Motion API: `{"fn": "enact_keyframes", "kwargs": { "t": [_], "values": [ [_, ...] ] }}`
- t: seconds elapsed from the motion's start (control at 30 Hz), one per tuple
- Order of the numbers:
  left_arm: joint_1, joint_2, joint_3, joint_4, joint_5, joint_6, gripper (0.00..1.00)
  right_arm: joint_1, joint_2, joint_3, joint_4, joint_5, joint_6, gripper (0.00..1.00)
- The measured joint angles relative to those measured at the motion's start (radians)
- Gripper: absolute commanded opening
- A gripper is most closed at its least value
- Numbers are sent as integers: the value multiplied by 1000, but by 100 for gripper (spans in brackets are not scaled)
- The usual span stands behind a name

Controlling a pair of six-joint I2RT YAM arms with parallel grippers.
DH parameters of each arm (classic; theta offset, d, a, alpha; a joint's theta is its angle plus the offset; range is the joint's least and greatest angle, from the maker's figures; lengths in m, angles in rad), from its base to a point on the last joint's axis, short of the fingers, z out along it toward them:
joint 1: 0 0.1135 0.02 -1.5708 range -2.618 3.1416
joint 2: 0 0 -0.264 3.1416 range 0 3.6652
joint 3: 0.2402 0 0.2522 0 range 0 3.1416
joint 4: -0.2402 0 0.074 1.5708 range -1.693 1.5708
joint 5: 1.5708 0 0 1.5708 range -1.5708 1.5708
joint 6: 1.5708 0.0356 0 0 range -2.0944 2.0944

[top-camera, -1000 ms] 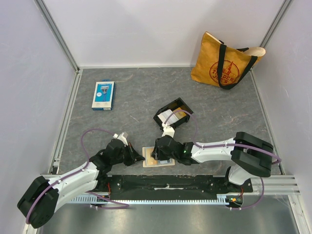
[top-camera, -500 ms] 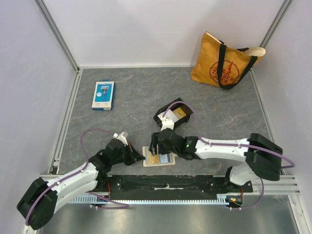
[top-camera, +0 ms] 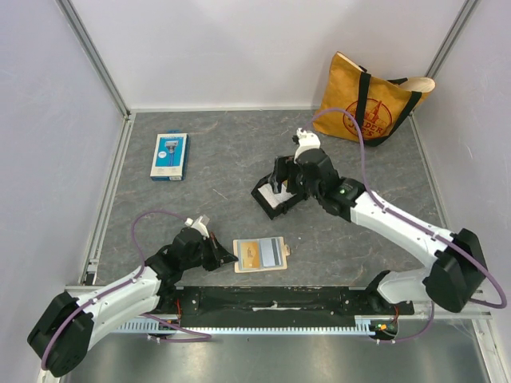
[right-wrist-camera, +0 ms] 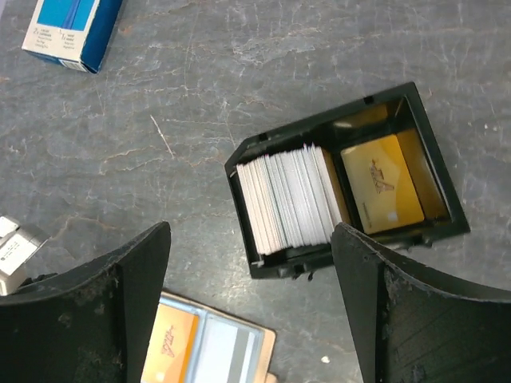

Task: Put the credit cards into the card holder
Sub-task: Pick up the credit card from the storage box.

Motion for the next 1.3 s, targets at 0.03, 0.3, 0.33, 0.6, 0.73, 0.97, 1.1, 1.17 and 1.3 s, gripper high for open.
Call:
{"fn": "enact_keyframes", "kwargs": {
  "t": [0.03, 0.3, 0.33, 0.6, 0.73, 0.97, 1.1, 1.17, 1.3],
  "values": [
    [0, 0, 0, 0, 0, 0, 2, -22, 18, 25, -6, -18, -29, 89],
    [0, 19, 0, 0, 0, 0, 2, -222, 261, 163, -31, -294, -111, 89],
    [0, 19, 0, 0, 0, 0, 2, -238, 288, 169, -34, -316, -116, 89],
    [0, 20, 0, 0, -1, 0, 2, -275, 422, 197, -50, -444, -148, 90],
    [0, 23, 0, 0, -1, 0, 2, -276, 458, 208, -49, -481, -154, 90],
    [0, 26, 0, 1, -2, 0, 2, -276, 499, 208, -47, -514, -159, 91],
    [0, 27, 0, 1, -2, 0, 2, -276, 519, 210, -46, -544, -159, 91],
    [0, 27, 0, 1, -2, 0, 2, -276, 528, 214, -43, -559, -159, 90],
    [0, 26, 0, 1, -1, 0, 2, -276, 531, 215, -43, -586, -160, 88]
  ]
}}
